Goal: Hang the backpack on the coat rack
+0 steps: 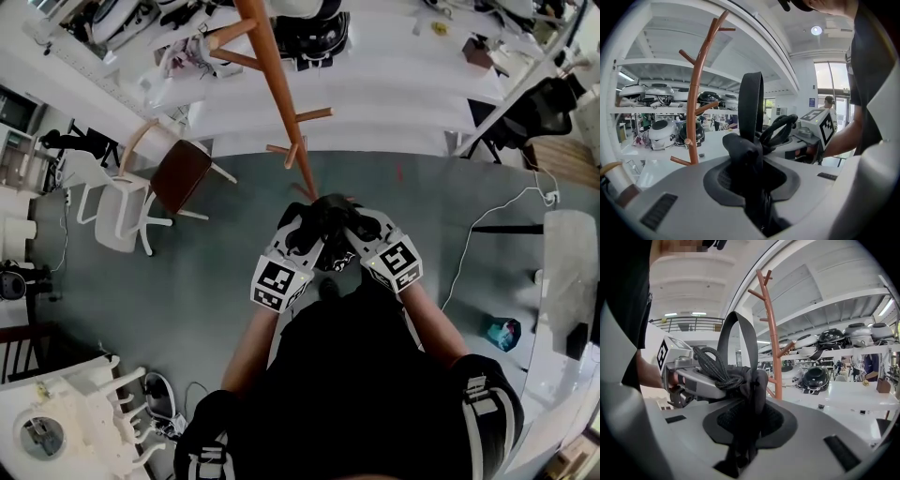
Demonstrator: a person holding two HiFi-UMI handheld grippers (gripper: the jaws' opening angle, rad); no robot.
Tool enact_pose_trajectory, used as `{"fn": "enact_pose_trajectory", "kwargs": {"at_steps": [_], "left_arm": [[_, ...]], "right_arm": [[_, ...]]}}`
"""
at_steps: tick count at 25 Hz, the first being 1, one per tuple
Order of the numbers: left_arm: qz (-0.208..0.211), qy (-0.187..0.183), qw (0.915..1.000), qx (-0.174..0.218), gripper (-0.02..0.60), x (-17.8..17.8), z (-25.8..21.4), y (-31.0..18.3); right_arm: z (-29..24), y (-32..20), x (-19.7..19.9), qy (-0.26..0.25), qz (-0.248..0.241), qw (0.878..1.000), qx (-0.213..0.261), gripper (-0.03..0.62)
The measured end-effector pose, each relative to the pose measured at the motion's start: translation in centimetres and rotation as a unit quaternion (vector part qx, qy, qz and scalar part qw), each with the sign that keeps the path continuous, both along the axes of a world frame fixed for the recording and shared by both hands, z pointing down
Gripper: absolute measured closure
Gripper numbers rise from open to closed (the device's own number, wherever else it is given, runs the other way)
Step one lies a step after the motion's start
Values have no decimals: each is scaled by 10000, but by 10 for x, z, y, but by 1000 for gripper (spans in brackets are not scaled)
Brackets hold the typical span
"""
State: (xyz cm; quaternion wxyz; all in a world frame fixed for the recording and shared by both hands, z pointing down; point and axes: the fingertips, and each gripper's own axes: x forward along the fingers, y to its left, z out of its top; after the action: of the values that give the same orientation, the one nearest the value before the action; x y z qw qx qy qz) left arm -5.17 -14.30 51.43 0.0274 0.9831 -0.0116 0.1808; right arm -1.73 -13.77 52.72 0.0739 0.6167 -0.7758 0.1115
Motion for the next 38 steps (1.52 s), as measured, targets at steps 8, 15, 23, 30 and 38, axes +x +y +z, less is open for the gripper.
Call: {"fn": "enact_pose_trajectory", "kwargs": {"at_steps": [8,15,23,30,38], "left_arm": [[-315,22,9995,-42,492,37,-8,-22],[-550,64,9985,-57,492,73,-14,-41],[-1015,113,9947,-145,492,108,-12,-68],[-1486,120,9887,-125,492,131,-15,-85],[-2012,113,9795,-58,492,153,-21,-105]], "right_arm": [[-5,-24,39,49,-296,9995,-88,514],[-18,-43,72,252,-632,9974,-246,514],[-12,-76,108,203,-1024,9945,-122,514],[-16,-95,130,109,-1434,9896,-85,514],[-20,-119,153,95,-1937,9810,-49,514]]}}
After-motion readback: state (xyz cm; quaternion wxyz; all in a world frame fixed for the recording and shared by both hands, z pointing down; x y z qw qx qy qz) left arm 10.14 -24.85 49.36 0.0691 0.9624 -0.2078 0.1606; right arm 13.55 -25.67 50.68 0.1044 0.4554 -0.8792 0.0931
